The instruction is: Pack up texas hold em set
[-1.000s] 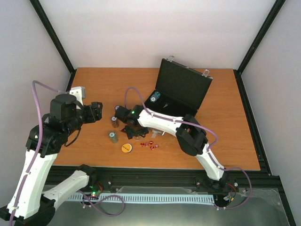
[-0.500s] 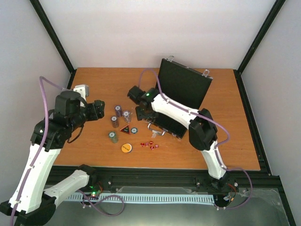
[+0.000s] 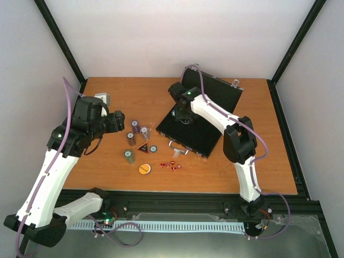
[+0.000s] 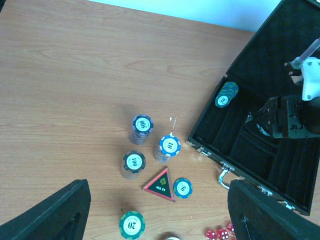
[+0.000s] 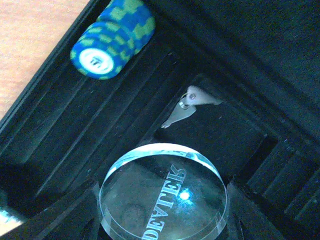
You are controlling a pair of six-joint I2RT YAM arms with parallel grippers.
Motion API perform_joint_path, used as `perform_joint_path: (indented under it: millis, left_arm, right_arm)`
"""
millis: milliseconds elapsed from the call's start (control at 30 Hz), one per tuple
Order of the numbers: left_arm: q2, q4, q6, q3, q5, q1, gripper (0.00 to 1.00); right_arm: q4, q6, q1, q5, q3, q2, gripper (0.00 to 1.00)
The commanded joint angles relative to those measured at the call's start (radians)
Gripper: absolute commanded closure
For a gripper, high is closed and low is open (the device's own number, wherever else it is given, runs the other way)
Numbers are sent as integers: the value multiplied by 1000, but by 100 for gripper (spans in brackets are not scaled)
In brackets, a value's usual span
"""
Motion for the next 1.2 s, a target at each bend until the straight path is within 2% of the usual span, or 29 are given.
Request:
perform_joint_path:
  millis: [0, 333, 700, 900, 1100, 1167]
  left_arm:
    - [27, 46, 15, 2, -17, 2, 22]
    - [116, 73, 4, 2, -15, 2, 22]
    - [177, 94, 11, 8, -16, 2, 22]
    - [183, 100, 16, 8, -13, 2, 22]
    - [178, 98, 19, 8, -12, 2, 21]
    - [176, 97, 16, 8, -10, 2, 21]
  right_arm:
    - [56, -64, -47, 49, -5, 28, 39]
    - [105, -97, -124, 16, -17, 104, 39]
    - [155, -100, -150, 2, -132, 124, 39]
    - [169, -94, -169, -1, -174, 120, 35]
    - [175, -102, -177, -19, -169, 108, 17]
    - [175, -107, -177, -24, -168, 89, 7]
